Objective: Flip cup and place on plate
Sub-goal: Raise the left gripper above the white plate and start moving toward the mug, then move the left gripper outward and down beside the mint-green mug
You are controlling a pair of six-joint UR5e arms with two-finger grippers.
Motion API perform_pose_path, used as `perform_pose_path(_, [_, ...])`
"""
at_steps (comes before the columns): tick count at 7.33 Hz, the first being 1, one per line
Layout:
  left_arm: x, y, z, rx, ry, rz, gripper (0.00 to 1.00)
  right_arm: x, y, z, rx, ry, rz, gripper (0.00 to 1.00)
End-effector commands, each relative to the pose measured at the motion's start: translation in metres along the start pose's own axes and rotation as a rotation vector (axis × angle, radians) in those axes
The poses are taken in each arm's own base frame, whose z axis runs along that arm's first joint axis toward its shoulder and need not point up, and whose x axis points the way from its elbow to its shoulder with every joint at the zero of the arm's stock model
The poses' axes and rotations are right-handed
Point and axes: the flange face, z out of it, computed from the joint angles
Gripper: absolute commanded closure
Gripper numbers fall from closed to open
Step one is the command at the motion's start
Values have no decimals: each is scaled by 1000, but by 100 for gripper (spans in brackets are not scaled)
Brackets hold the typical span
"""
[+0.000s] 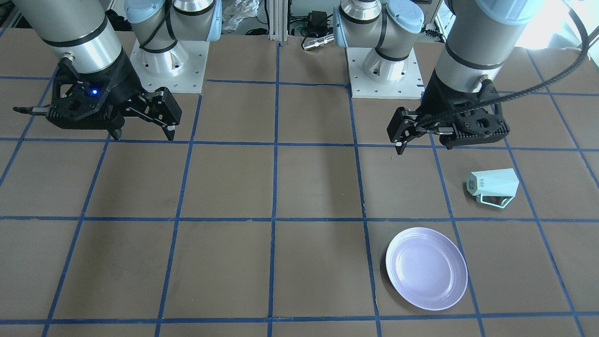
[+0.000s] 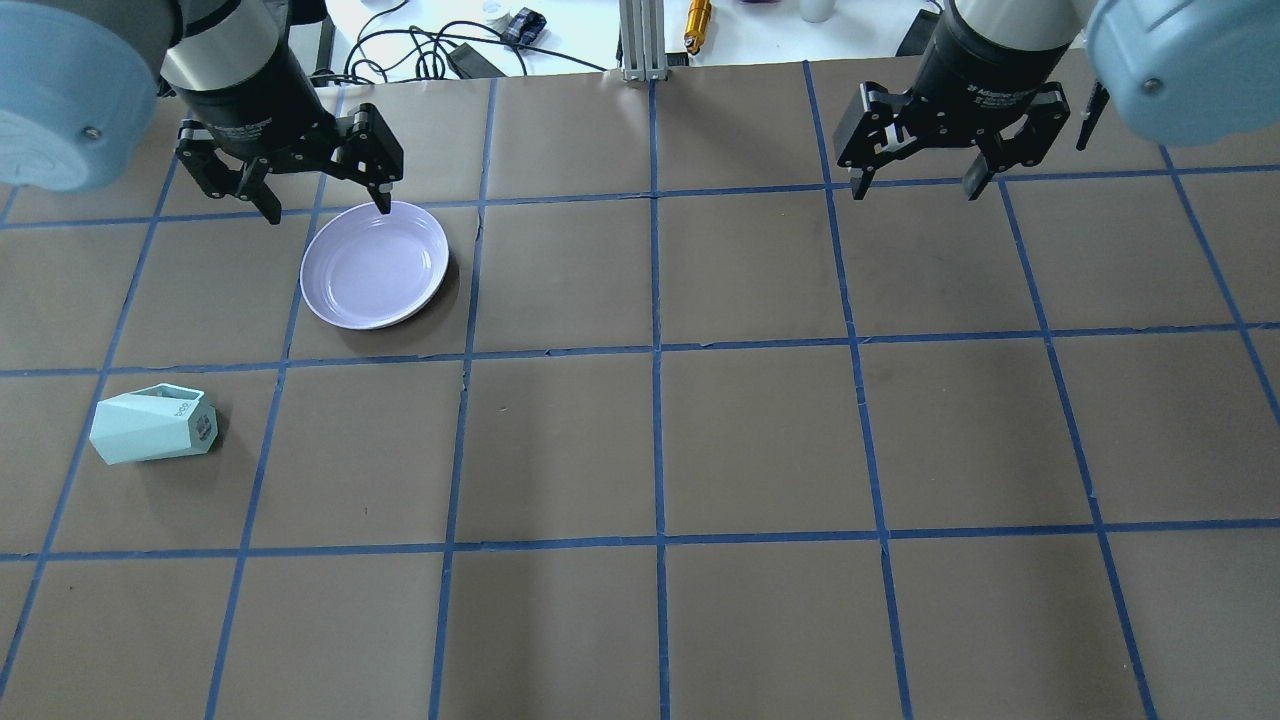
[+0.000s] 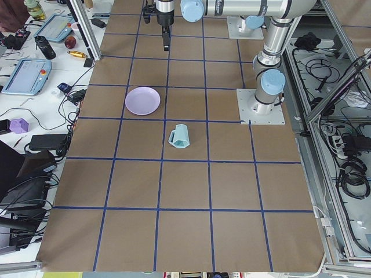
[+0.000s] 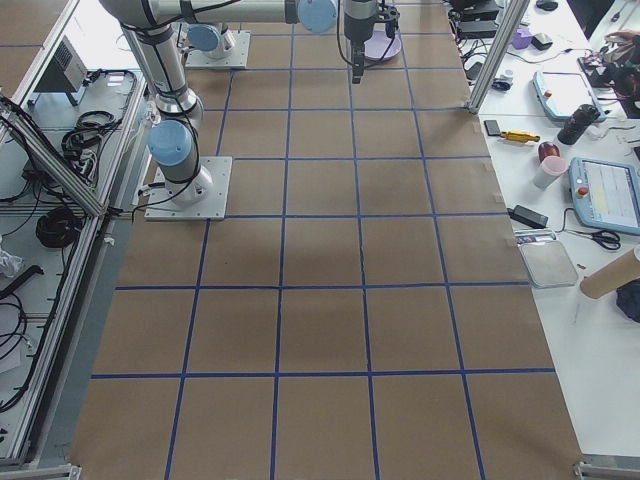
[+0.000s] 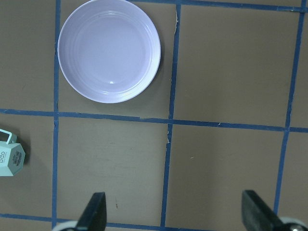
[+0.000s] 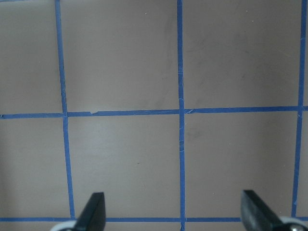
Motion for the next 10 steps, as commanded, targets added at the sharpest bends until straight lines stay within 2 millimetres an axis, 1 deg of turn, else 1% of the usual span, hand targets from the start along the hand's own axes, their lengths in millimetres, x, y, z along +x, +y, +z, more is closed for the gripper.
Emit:
perform_pose_path(1, [-68,-14,12,-29,-41,11,0,0,0,0,0,0,0,0])
perform_pose_path(2, [-99,-15,18,-48,-36,46,0,0,0,-1,2,0,-1,0])
perform_pose_path(3, [-124,-15,29,-57,9,52,0,0,0,0,0,0,0,0])
perform_pose_path(4, [-162,-15,38,-69,35,13,0,0,0,0,0,0,1,0])
perform_pose_path(5, [-195,-15,47,-83,50,32,0,0,0,-1,2,0,1,0])
perform_pose_path(6, [-227,-12,61,-89,105,41,0,0,0,-1,2,0,1,0])
perform_pose_path(7, [-265,-4,80,-91,173,9,0,0,0,0,0,0,0,0])
perform_pose_path(8, [-293,5,98,-85,238,23,0,0,0,0,0,0,0,0])
perform_pose_path(10, [-337,18,126,-93,289,37,0,0,0,0,0,0,0,0])
